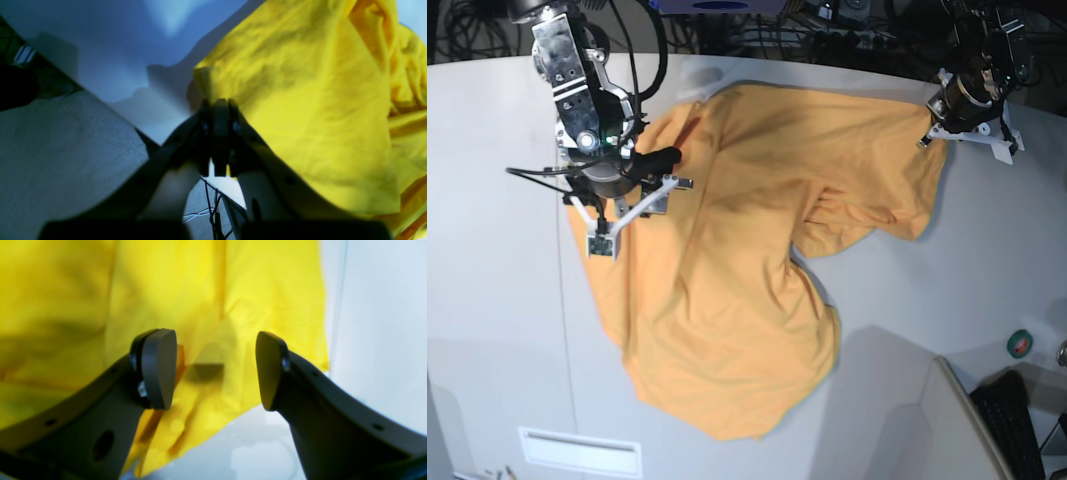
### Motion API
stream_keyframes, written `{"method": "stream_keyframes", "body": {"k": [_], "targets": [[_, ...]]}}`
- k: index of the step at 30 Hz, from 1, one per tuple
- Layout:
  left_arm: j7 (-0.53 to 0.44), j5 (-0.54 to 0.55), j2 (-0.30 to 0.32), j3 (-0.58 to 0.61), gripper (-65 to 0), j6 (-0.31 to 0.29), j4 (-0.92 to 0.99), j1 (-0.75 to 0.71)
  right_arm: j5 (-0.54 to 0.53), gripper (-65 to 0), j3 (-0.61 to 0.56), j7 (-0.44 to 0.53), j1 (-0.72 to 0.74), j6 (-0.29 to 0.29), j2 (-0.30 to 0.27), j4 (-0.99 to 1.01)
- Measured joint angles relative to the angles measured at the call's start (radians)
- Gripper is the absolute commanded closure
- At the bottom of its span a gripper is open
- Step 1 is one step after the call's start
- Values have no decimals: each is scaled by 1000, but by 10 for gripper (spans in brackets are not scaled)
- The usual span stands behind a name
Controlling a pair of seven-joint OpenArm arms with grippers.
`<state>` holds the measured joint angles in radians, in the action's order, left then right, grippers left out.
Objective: Layout the t-shirt on the table in an organized manner, then fold the t-shirt properly
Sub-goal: 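Pull the shirt corners apart with both grippers to spread it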
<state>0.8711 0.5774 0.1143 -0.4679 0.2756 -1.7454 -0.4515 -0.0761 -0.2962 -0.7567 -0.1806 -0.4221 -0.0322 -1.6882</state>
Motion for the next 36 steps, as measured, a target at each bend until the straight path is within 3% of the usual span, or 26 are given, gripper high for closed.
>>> {"method": "stream_keyframes", "body": {"k": [5,9,13,16,18,19,24,28,31,33,36], "targets": [[0,-1,0,-1,0,0,0,-14,-14,-360,-61,-61,89,-147,2,142],[0,0,-1,-2,0,0,0,-14,-10,-360,-102,-53,120,-266,2,247],[0,0,0,-2,0,0,0,-14,-10,-336,-105,-34,119,-269,2,265],[0,0,-1,-2,0,0,0,-14,-9,-179,-101,-29,100,-269,-2,244],[0,0,0,-2,0,0,0,-14,-9,-26,-100,-26,67,-270,-9,214],[0,0,0,-3,0,0,0,-14,-9,0,-100,-26,47,-272,-10,195],[0,0,0,-2,0,0,0,-11,-20,0,-24,-29,-2,-270,-4,140],[0,1,-1,-2,0,0,0,-11,-5,0,88,-23,-55,-127,-6,72],[0,-1,0,-2,0,0,0,-11,-10,-5,138,-40,-66,15,0,66],[0,0,0,-2,0,0,0,-8,-12,-110,155,-37,-51,81,5,68],[0,0,0,-2,0,0,0,-3,-12,-183,184,-30,-30,83,5,67]]}}
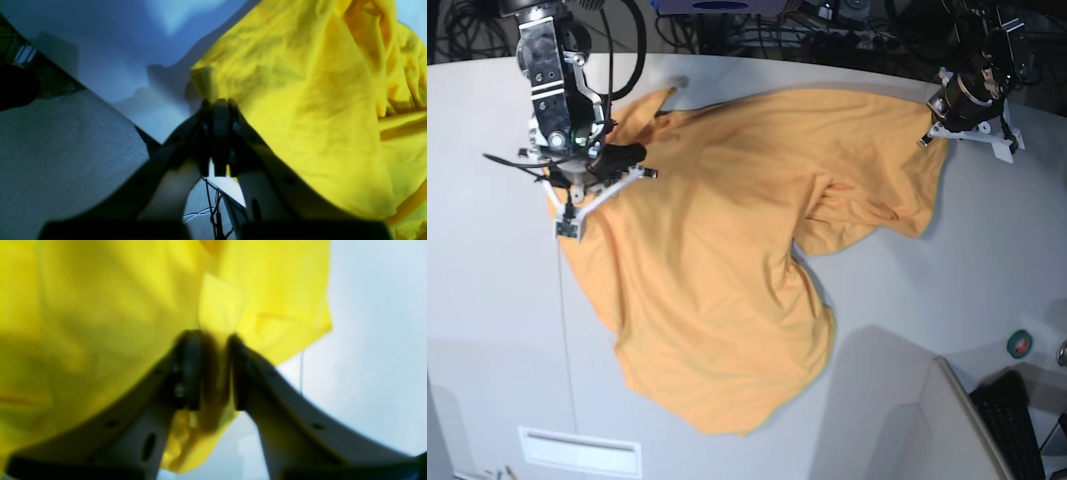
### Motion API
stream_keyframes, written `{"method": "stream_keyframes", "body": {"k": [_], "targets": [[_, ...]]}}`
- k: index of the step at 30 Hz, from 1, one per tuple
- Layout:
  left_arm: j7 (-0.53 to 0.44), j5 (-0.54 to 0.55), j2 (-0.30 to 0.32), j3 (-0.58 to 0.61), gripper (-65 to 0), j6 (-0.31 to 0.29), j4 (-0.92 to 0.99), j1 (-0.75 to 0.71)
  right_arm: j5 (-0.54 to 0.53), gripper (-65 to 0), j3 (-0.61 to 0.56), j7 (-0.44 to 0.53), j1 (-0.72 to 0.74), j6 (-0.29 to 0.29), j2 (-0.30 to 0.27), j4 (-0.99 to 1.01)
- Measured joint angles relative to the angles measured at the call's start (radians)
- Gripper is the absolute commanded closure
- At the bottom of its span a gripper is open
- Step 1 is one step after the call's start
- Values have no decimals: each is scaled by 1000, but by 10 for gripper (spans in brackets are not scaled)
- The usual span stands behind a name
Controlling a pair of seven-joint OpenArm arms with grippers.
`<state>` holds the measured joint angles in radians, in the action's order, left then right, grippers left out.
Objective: Layout the t-shirt on the table in an organized manner, then fold the t-shirt properly
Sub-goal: 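Pull the shirt corners apart with both grippers to spread it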
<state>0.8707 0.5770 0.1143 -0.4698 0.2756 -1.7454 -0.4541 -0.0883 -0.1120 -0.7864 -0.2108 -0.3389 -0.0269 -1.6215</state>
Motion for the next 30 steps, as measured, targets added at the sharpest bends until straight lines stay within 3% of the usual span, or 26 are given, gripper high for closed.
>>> {"method": "stream_keyframes", "body": {"k": [7,11,18,30], "targets": [[0,0,0,0,0,0,0,0,7,-174,42,-71,-15,0,-3,0],[0,0,0,0,0,0,0,0,10,0,42,-75,-67,4,-8,-60],[0,0,0,0,0,0,-2,0,8,-14,47,-81,-93,6,-8,-116],[0,0,6,0,0,0,-5,0,-1,0,305,-71,-133,11,-1,-47]]}}
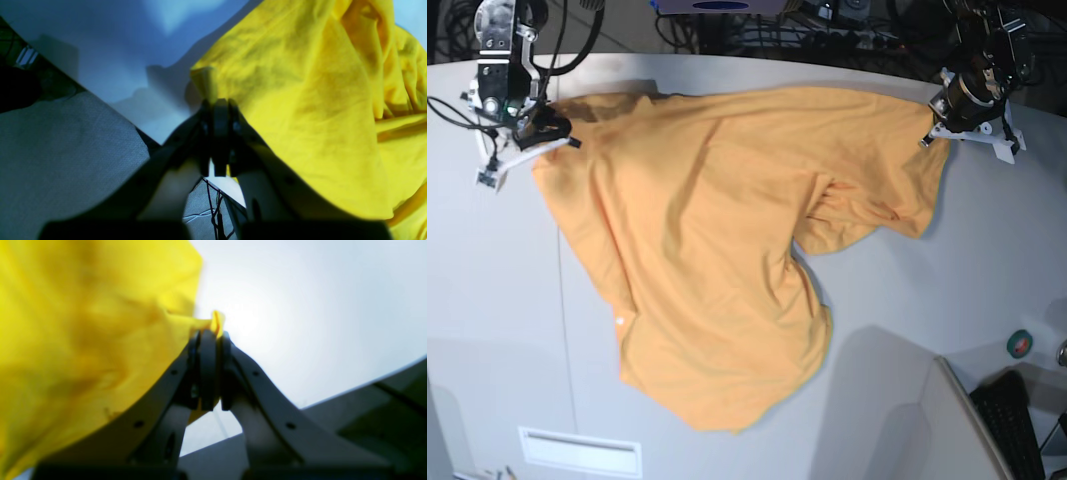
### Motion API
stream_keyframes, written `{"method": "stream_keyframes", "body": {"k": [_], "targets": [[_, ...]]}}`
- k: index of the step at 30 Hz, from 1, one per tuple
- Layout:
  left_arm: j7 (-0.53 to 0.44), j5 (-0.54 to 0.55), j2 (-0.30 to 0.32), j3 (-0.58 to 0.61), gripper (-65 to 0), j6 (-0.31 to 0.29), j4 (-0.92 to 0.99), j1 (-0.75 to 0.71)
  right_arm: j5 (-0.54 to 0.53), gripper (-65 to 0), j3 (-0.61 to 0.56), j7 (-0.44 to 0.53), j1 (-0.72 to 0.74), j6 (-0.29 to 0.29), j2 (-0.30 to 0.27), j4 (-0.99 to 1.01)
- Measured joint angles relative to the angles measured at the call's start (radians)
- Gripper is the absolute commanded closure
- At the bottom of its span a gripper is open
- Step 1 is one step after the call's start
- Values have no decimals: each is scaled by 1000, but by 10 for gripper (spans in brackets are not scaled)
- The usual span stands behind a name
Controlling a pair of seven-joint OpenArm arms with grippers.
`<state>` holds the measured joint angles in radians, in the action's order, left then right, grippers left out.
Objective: Layout the t-shirt on the table in an organized manner, then fold the t-shirt properly
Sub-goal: 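Pull the shirt corners apart with both grippers to spread it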
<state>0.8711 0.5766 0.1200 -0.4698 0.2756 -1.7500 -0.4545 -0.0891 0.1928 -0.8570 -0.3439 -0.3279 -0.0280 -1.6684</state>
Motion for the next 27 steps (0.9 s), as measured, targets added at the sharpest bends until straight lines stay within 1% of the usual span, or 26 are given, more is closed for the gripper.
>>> {"method": "stream_keyframes", "body": {"k": [1,2,5,6,7,8,9,13,17,19,21,22,23,25,26,27], "targets": [[0,0,0,0,0,0,0,0,-3,0,19,0,0,0,1,30],[0,0,0,0,0,0,0,0,-28,0,35,0,1,0,1,53],[0,0,0,0,0,0,0,0,-195,0,74,0,-9,0,-2,77],[0,0,-1,0,0,0,0,0,-249,-35,86,0,-15,0,-2,76],[0,1,0,0,0,0,0,0,-275,-69,92,0,-22,0,-2,72],[0,0,0,0,0,0,0,0,-278,-101,96,-2,-34,0,-2,65],[0,0,0,0,0,0,0,0,-278,-119,98,-3,-49,0,-2,51],[0,0,0,0,0,0,0,0,-277,-119,98,-7,-109,-5,1,-63],[0,0,0,0,0,0,0,0,-285,-128,100,13,-99,-4,-4,-141],[0,0,1,0,0,0,0,0,-287,-138,95,27,-88,-4,-26,-141],[0,0,3,0,0,0,0,0,-293,-195,94,26,-52,5,-63,-107],[0,0,3,-1,0,0,0,0,-279,-215,96,17,-19,23,-77,-73],[0,-1,4,-2,0,0,0,0,-274,-227,99,0,14,63,-87,-40],[0,0,1,0,0,0,0,-2,-288,-233,102,-26,54,171,-104,8],[0,1,-1,0,0,0,0,2,-295,-234,102,-28,69,211,-107,34],[0,1,1,0,0,0,0,2,-294,-234,102,-28,74,238,-106,56]]}}
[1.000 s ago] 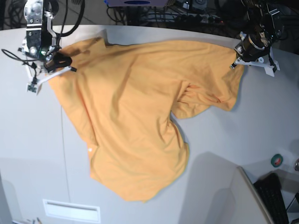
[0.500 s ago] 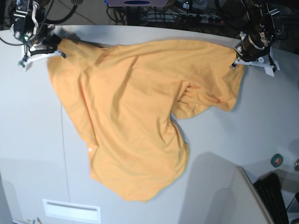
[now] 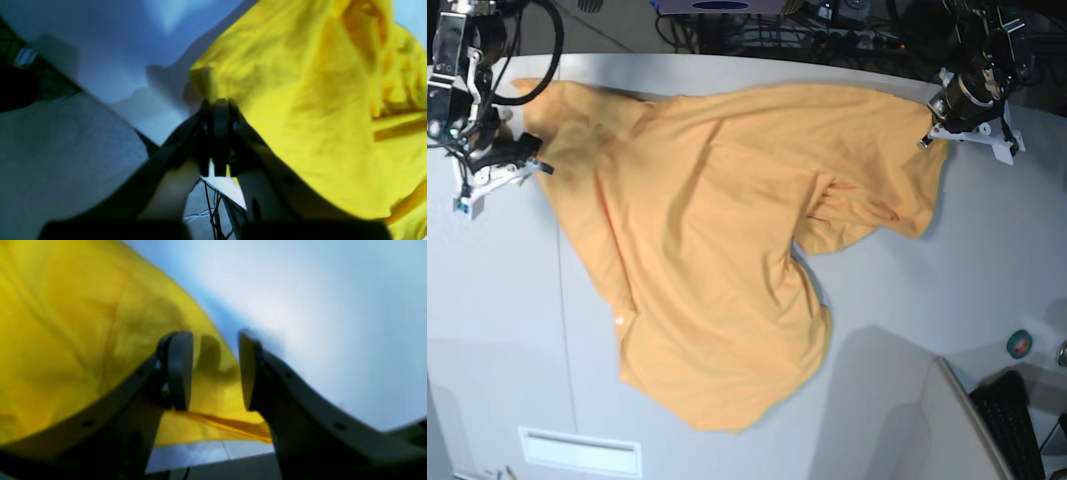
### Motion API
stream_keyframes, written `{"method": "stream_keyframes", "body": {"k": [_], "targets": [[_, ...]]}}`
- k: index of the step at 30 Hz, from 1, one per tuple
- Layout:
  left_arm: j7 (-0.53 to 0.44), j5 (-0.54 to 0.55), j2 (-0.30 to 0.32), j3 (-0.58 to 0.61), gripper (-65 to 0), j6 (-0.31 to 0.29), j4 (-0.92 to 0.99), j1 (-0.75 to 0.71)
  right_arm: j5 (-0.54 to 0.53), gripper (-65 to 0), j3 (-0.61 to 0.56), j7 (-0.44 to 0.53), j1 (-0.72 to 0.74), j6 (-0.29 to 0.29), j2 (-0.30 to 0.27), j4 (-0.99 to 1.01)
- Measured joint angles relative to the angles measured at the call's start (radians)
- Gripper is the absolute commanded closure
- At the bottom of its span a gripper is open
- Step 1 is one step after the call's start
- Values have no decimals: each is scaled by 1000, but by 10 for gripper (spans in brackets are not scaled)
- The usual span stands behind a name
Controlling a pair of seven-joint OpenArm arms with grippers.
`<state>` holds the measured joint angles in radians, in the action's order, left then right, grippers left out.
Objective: Layout the t-shirt on the table in an organized manner, then fold the t-shirt properly
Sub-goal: 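Pull the shirt corners apart with both grippers to spread it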
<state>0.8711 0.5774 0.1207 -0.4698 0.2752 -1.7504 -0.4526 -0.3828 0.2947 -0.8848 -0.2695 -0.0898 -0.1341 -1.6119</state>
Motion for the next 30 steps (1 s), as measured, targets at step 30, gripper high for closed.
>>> {"method": "stream_keyframes", "body": {"k": [30], "targets": [[0,0,1,0,0,0,0,-2,13,-191,0,89,0,196,-3,184]]}}
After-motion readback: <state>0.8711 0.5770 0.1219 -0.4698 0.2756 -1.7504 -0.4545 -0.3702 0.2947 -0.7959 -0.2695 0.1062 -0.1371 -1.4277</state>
